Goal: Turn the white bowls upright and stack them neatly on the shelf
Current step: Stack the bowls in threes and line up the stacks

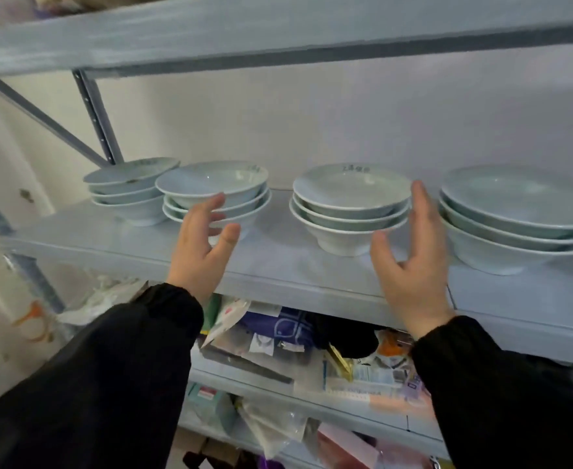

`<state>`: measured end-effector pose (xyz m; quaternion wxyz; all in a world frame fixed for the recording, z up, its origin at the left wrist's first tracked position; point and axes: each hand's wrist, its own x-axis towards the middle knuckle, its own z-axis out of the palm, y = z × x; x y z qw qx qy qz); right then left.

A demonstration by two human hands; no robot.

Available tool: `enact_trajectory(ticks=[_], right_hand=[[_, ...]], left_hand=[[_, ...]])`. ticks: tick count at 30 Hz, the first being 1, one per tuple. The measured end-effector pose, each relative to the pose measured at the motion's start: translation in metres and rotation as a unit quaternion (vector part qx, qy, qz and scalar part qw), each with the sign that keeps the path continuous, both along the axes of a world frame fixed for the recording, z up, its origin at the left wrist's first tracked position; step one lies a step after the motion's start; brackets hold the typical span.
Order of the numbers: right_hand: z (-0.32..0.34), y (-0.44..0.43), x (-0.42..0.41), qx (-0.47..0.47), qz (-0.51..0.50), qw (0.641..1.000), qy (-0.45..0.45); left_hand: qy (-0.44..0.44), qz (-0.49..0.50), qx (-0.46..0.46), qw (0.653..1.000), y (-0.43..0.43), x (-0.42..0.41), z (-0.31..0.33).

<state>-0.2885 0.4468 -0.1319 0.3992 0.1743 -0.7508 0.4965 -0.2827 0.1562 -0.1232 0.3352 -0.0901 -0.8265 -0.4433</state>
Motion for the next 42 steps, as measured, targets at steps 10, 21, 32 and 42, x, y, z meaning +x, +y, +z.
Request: enact_trajectory(ticks=[10, 21, 32, 42], right_hand=[[-0.003, -0.131, 0.000, 0.145, 0.118, 0.979, -0.074], [-0.007, -0.203, -0.077, -0.068, 0.151, 0.958, -0.236], [-0.011, -0.206, -0.087, -0.010, 0.117, 0.965, -0.234], [-0.009, -0.207, -0.086, -0.014, 0.120, 0.966, -0.230]], left_hand=[[0.048, 0.098, 0.089, 0.990, -0.095, -0.027, 0.008], [-0.064, -0.187, 0.084, 0.977, -0.156, -0.090, -0.019], [-0.064, -0.275, 0.108, 0.953, -0.155, -0.112, -0.015], [-0.072, -0.289, 0.110, 0.948, -0.148, -0.117, -0.015]])
